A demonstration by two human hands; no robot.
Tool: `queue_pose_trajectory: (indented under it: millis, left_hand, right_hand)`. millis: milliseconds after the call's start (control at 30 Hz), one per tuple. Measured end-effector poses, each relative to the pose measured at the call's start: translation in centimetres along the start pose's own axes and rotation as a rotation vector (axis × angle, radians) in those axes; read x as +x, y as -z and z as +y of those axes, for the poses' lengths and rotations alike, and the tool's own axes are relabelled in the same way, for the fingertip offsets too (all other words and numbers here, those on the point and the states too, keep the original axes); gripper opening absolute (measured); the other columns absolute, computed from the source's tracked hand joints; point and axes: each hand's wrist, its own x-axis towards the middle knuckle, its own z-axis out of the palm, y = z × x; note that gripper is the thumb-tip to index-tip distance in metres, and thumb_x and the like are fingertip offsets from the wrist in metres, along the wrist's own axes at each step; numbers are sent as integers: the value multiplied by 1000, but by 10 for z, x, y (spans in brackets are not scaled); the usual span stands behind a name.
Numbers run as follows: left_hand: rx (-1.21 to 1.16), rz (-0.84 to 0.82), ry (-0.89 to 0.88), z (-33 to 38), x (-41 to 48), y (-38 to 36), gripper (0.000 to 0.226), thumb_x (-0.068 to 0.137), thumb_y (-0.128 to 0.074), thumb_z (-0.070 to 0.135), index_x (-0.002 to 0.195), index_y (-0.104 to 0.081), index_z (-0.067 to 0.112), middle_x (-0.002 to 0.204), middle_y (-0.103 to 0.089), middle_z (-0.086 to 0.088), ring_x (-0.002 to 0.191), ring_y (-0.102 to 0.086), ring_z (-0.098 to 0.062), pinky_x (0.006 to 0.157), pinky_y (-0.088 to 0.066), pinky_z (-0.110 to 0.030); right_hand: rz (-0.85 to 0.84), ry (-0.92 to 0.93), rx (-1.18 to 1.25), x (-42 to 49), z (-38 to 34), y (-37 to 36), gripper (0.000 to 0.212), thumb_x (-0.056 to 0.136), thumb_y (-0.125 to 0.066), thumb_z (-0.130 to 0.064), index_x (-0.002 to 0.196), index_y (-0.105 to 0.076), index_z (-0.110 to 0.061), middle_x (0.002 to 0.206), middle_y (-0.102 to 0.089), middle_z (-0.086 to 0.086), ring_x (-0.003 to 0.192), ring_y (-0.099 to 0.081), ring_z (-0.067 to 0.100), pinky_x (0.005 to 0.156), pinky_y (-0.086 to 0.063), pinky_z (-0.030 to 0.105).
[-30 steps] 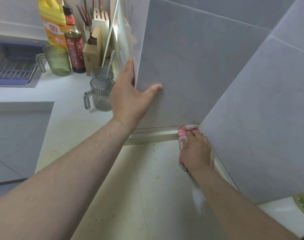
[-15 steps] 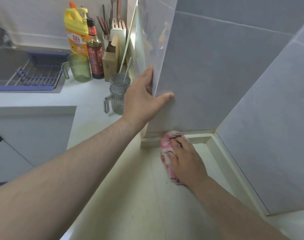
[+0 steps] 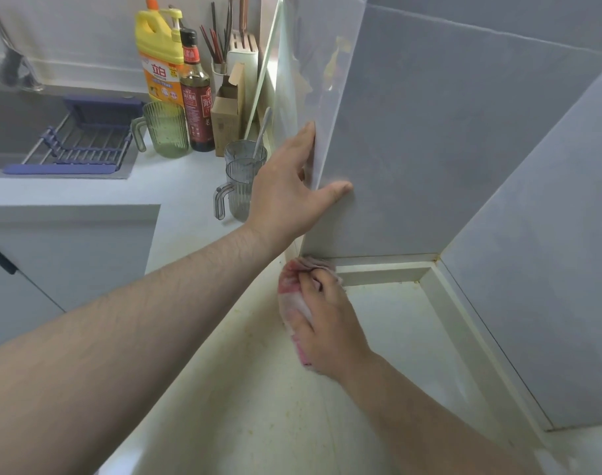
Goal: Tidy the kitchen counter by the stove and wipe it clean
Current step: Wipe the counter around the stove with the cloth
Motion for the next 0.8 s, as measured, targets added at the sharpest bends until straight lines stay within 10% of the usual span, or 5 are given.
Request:
queue_pose_trajectory:
  millis: [333, 533, 800]
  left_hand:
    - [-180, 22, 33, 3, -5, -2, 88, 69, -78, 36, 147, -40, 21, 132, -55, 21, 121, -53, 3, 103, -48, -29]
    - [-169, 19, 24, 5, -5, -1, 88, 69, -78, 38, 147, -40, 22, 134, -53, 19, 121, -53, 2, 103, -48, -29]
    - [-71, 18, 14, 3, -4, -1, 90, 71, -75, 46, 149, -36, 22, 139, -53, 13, 126, -51, -4, 102, -49, -32]
  right_hand:
    - [-80, -28, -270, -11, 27, 12, 63, 90, -34, -41, 147, -31, -17, 147, -31, 1, 122, -49, 34, 93, -50, 43]
    - [-8, -203, -416, -31, 86, 62, 52, 80, -33, -26, 115, -60, 1, 122, -59, 21, 100, -63, 37, 79, -57, 41]
    - [-23, -562, -313, -24, 112, 49, 53, 101, -21, -38, 146, -38, -15, 149, -44, 9, 112, -49, 33, 98, -40, 39]
